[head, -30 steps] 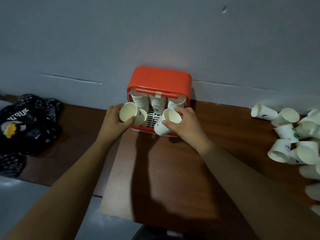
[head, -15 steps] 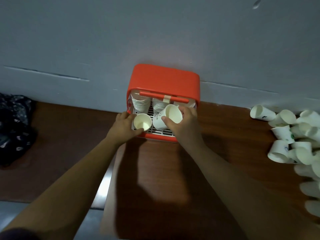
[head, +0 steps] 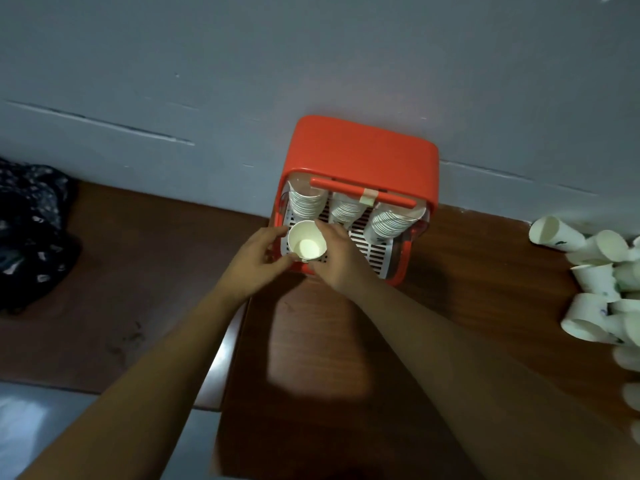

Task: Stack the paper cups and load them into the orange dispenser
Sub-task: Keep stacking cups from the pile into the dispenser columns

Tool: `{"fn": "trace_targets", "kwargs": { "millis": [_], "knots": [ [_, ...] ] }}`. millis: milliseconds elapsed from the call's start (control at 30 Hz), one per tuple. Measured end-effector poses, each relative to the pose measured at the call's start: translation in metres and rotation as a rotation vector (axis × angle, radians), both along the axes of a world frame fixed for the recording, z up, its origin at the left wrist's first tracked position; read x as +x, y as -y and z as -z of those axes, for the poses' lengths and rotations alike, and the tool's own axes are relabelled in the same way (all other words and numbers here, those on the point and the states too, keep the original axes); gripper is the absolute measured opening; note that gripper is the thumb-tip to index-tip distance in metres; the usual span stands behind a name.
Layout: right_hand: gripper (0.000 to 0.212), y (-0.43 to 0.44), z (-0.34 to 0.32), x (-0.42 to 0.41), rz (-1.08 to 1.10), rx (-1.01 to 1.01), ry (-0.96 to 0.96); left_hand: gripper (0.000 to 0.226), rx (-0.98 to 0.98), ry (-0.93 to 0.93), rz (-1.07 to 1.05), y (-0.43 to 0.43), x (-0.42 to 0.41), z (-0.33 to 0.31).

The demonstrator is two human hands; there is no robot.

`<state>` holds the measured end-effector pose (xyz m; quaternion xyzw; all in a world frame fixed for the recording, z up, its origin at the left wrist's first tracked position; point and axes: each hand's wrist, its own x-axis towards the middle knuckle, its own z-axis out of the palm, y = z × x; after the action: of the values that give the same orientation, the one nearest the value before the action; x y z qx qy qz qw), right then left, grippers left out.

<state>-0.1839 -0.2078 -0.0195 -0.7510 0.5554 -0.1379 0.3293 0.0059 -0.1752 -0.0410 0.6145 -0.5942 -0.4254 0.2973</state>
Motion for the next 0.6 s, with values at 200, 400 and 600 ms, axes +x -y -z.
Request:
{"fn": "trace_targets", "kwargs": {
  "millis": [200,400,600],
  "knots": [
    [0.066,-0.001,0.018,0.010,0.136,0.035,0.056,0.065,-0.090,0.174,0.028,0.007,-0.002,0.012],
    [0.063,-0.010,0.013,-0.001,0.116,0.036,0.100,0.060,-0.090,0.281,-0.021,0.000,0.004,0.013],
    [0.048,-0.043,-0.004,-0.108,0.157,0.049,-0.069,0.018,-0.055,0.183,-0.040,-0.041,-0.036,-0.010]
  ]
}}
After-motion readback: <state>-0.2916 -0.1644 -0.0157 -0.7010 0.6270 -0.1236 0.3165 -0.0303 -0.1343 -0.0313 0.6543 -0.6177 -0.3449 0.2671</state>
